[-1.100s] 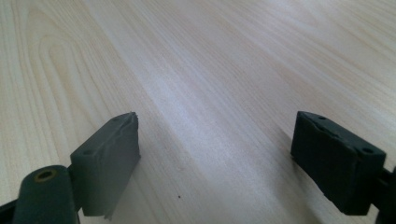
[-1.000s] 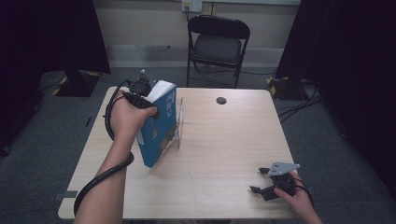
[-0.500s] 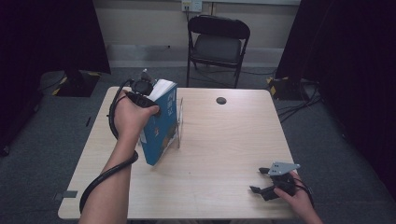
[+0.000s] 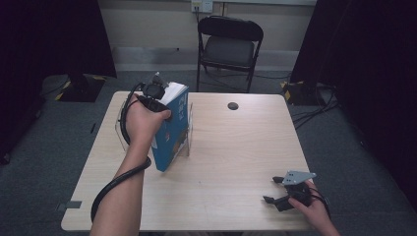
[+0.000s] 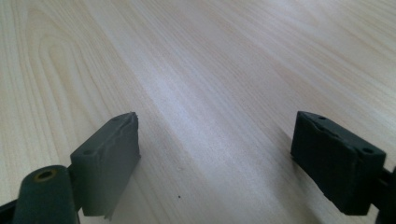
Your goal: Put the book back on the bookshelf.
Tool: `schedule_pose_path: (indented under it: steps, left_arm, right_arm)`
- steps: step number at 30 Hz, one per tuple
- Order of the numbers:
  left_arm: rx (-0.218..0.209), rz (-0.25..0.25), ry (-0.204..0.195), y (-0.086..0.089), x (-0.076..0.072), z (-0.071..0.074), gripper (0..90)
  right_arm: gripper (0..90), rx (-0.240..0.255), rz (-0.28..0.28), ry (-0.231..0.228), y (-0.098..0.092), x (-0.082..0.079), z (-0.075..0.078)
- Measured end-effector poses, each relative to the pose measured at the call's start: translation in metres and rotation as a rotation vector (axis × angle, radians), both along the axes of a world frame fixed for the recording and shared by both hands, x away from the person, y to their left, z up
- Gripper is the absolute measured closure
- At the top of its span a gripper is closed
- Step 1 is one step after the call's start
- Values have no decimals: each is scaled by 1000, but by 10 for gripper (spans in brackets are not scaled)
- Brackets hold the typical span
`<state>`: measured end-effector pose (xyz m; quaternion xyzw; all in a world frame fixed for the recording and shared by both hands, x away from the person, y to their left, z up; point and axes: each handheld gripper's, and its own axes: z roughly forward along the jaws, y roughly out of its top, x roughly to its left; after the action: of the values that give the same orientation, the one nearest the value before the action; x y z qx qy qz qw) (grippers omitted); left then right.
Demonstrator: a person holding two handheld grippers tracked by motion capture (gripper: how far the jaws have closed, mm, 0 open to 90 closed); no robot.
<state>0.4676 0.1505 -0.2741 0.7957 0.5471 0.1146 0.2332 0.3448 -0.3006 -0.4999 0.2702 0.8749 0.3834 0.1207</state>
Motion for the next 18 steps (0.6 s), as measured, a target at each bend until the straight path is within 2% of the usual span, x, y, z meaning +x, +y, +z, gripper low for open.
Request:
schedule_pose_path:
  steps: [18]
  left_arm:
    - [-14, 30, -14, -5, 14, -9, 619]
  right_arm:
    - [152, 0, -1, 2, 0, 0, 0]
